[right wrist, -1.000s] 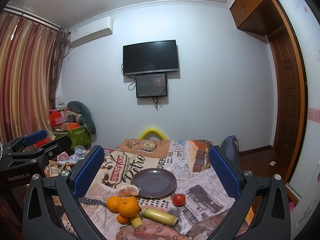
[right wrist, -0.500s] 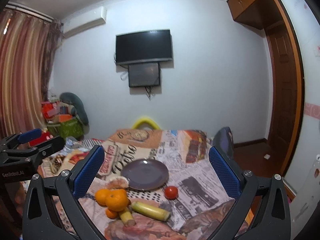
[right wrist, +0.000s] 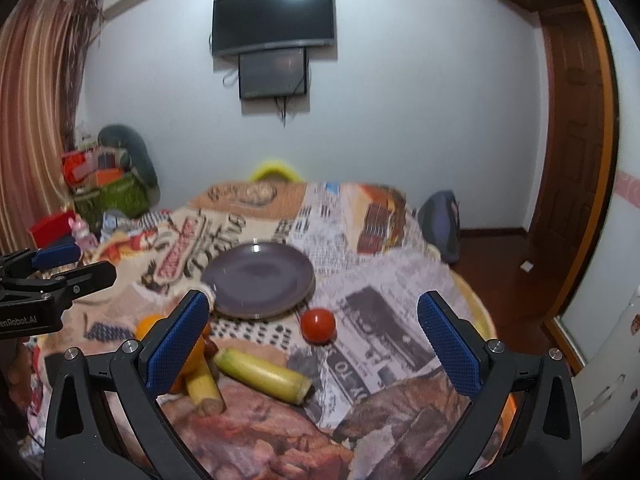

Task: Organize fruits
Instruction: 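Grasp the large orange with the left gripper while the right gripper grasps a yellow-green cob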

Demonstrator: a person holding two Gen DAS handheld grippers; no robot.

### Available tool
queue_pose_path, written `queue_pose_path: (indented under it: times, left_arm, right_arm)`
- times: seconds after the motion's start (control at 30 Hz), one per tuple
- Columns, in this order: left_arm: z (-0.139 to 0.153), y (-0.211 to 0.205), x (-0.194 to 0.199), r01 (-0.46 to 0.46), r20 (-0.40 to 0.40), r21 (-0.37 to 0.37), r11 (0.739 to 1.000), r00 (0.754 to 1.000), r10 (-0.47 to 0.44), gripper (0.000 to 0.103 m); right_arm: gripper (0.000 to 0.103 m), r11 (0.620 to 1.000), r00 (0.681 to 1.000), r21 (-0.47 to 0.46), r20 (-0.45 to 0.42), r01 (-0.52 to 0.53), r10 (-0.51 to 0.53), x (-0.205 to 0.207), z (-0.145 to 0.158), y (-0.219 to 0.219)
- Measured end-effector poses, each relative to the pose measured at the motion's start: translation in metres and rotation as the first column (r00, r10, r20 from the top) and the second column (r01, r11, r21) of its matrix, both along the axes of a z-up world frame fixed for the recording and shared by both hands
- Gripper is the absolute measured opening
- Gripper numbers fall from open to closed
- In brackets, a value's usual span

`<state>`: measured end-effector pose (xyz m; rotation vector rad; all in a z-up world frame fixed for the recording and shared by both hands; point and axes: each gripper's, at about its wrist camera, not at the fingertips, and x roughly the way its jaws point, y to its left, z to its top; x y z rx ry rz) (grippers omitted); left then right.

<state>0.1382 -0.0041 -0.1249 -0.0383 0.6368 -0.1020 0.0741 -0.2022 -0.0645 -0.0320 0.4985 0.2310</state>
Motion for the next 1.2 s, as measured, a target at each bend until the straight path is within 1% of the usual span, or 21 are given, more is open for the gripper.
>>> queue_pose_path:
  times: [0.1,0.23,0.33,0.47,0.57,0.63,0.7,0.77,0.8,0.83,0.97,1.1,1.2]
  left_arm:
    - [-0.018,-0.001,0.011,0.011,-0.061,-0.006,1.0,0.998,-0.012,0.089]
    - [-0.035,-0.001,0.024,0.019,-0.114,-0.019,1.0,0.993,-0.021,0.089]
    - [-0.05,-0.005,0.034,0.03,-0.158,-0.028,0.999,0.987,-0.034,0.089]
    - [-0.07,-0.011,0.046,0.051,-0.213,-0.033,0.998,0.975,-0.057,0.089]
    - [-0.08,-0.011,0.051,0.055,-0.233,-0.037,0.998,0.97,-0.062,0.088]
    - [-0.084,-0.01,0.053,0.048,-0.24,-0.037,0.998,0.969,-0.055,0.082]
    - [-0.087,-0.007,0.057,0.053,-0.253,-0.065,0.997,0.965,-0.067,0.079]
    - [-0.088,-0.006,0.058,0.062,-0.256,-0.084,0.995,0.963,-0.082,0.075]
    - [-0.089,-0.008,0.059,0.069,-0.257,-0.089,0.994,0.962,-0.09,0.071]
    - [-0.089,-0.009,0.059,0.074,-0.258,-0.092,0.993,0.961,-0.096,0.069]
    - [-0.088,-0.01,0.06,0.081,-0.247,-0.083,0.993,0.964,-0.099,0.069]
    - [-0.087,-0.004,0.062,0.061,-0.255,-0.11,0.992,0.963,-0.087,0.069]
    - [-0.087,0.001,0.064,0.036,-0.258,-0.108,0.994,0.964,-0.063,0.068]
  right_arm:
    - [0.103,1.0,0.998,-0.006,-0.055,-0.015,0.014,0.01,-0.014,0.0]
    - [0.103,0.999,0.987,0.008,-0.155,-0.032,0.033,0.026,-0.036,-0.002]
    - [0.103,0.998,0.977,0.002,-0.204,-0.057,0.056,0.033,-0.051,0.0]
    - [0.098,0.994,0.963,-0.012,-0.247,-0.11,0.103,0.042,-0.068,0.009]
    - [0.095,0.988,0.949,-0.027,-0.283,-0.155,0.141,0.053,-0.081,0.017]
    - [0.093,0.984,0.939,-0.031,-0.306,-0.174,0.156,0.058,-0.088,0.02]
    - [0.092,0.982,0.925,-0.03,-0.343,-0.184,0.163,0.065,-0.097,0.023]
    - [0.088,0.98,0.912,-0.009,-0.368,-0.199,0.181,0.07,-0.103,0.025]
    - [0.088,0.978,0.903,0.006,-0.381,-0.211,0.197,0.072,-0.106,0.026]
    - [0.088,0.975,0.898,0.01,-0.39,-0.22,0.206,0.073,-0.109,0.027]
    - [0.088,0.967,0.882,-0.008,-0.411,-0.255,0.229,0.079,-0.117,0.036]
    - [0.088,0.96,0.869,0.001,-0.425,-0.279,0.253,0.086,-0.121,0.044]
    - [0.091,0.957,0.869,-0.041,-0.432,-0.288,0.243,0.089,-0.126,0.051]
